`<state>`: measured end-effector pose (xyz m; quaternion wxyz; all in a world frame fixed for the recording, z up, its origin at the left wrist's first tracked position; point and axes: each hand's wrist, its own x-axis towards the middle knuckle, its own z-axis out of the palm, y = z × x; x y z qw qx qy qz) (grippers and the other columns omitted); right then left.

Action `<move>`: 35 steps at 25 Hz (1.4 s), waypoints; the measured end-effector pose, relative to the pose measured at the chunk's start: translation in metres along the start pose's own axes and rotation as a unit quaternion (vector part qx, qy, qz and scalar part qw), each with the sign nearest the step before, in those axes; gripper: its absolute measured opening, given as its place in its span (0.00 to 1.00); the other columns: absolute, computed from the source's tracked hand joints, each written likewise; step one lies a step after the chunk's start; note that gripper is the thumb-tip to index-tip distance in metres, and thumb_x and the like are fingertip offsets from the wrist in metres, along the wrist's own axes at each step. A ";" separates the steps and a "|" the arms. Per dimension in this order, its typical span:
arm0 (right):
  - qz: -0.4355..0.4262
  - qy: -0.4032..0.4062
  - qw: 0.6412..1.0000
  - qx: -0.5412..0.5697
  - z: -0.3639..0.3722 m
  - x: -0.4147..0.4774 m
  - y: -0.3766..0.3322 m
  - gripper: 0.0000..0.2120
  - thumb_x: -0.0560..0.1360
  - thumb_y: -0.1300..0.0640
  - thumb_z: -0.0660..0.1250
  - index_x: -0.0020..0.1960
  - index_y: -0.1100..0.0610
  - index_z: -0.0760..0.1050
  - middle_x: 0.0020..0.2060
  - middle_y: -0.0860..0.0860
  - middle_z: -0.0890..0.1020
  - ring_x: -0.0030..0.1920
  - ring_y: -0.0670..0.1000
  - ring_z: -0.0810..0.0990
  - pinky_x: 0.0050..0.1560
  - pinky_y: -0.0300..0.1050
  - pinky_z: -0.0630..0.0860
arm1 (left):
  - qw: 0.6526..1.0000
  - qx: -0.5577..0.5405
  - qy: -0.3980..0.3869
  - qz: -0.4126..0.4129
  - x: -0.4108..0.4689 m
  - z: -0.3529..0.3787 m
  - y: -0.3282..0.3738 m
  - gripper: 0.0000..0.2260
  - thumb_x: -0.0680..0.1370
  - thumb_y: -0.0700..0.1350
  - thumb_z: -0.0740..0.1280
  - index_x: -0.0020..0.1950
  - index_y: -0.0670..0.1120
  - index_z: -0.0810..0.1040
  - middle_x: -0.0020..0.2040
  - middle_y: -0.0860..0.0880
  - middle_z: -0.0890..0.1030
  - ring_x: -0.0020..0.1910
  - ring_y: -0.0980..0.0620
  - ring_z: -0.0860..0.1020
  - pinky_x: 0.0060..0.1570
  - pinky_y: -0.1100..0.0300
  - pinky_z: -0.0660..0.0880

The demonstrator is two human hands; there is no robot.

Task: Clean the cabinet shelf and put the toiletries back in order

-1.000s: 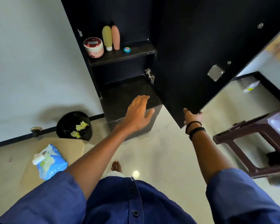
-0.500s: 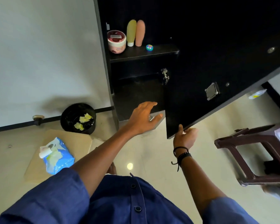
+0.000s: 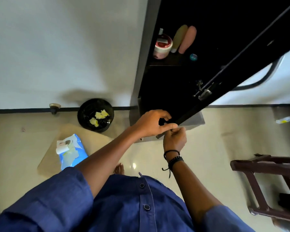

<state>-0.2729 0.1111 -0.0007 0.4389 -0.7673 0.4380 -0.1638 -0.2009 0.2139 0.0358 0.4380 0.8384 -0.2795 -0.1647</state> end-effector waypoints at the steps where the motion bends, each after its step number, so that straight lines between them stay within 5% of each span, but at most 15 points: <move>1: -0.001 -0.006 1.000 0.000 0.011 0.001 -0.009 0.13 0.72 0.60 0.66 0.36 0.54 0.63 0.32 0.48 0.71 0.32 0.49 0.68 0.33 0.39 0.64 | 1.000 0.003 0.015 -0.002 0.002 -0.008 -0.005 0.19 0.73 0.60 0.68 0.57 0.49 0.79 0.52 0.55 0.82 0.49 0.63 0.76 0.51 0.64 0.75; 11: 0.007 -0.085 0.995 -0.059 0.069 0.029 -0.050 0.10 0.71 0.55 0.70 0.38 0.59 0.73 0.32 0.51 0.77 0.31 0.50 0.74 0.31 0.38 0.69 | 0.993 0.008 0.110 -0.049 0.035 -0.066 -0.026 0.24 0.66 0.64 0.72 0.54 0.49 0.79 0.51 0.55 0.81 0.48 0.59 0.78 0.49 0.60 0.78; 17: 0.040 -0.139 0.989 -0.016 0.100 0.050 -0.064 0.14 0.68 0.51 0.73 0.35 0.60 0.73 0.31 0.55 0.83 0.35 0.56 0.82 0.44 0.48 0.81 | 0.979 0.031 0.174 -0.105 0.050 -0.083 -0.044 0.24 0.63 0.69 0.71 0.39 0.48 0.76 0.35 0.53 0.78 0.34 0.54 0.76 0.36 0.54 0.77; 26: 0.058 -0.200 0.978 0.016 0.132 0.067 -0.089 0.18 0.66 0.45 0.74 0.32 0.52 0.67 0.35 0.55 0.84 0.39 0.58 0.84 0.47 0.54 0.82 | 0.956 0.118 0.226 -0.148 0.069 -0.101 -0.051 0.28 0.66 0.72 0.63 0.34 0.46 0.73 0.31 0.53 0.75 0.28 0.57 0.72 0.31 0.60 0.72; 31: 0.036 -0.249 0.968 -0.006 0.137 0.076 -0.101 0.15 0.68 0.51 0.72 0.36 0.50 0.65 0.42 0.56 0.83 0.43 0.58 0.83 0.51 0.53 0.80 | 0.934 0.202 0.236 -0.176 0.071 -0.103 -0.035 0.26 0.71 0.71 0.60 0.31 0.48 0.68 0.30 0.51 0.76 0.29 0.53 0.73 0.30 0.60 0.68; 35: -0.003 -0.349 0.936 -0.041 0.137 0.075 -0.104 0.14 0.67 0.48 0.71 0.33 0.52 0.67 0.33 0.53 0.78 0.36 0.55 0.77 0.42 0.45 0.76 | 0.921 0.205 0.282 -0.172 0.066 -0.116 -0.024 0.25 0.74 0.67 0.60 0.33 0.46 0.71 0.30 0.51 0.75 0.29 0.52 0.73 0.31 0.57 0.72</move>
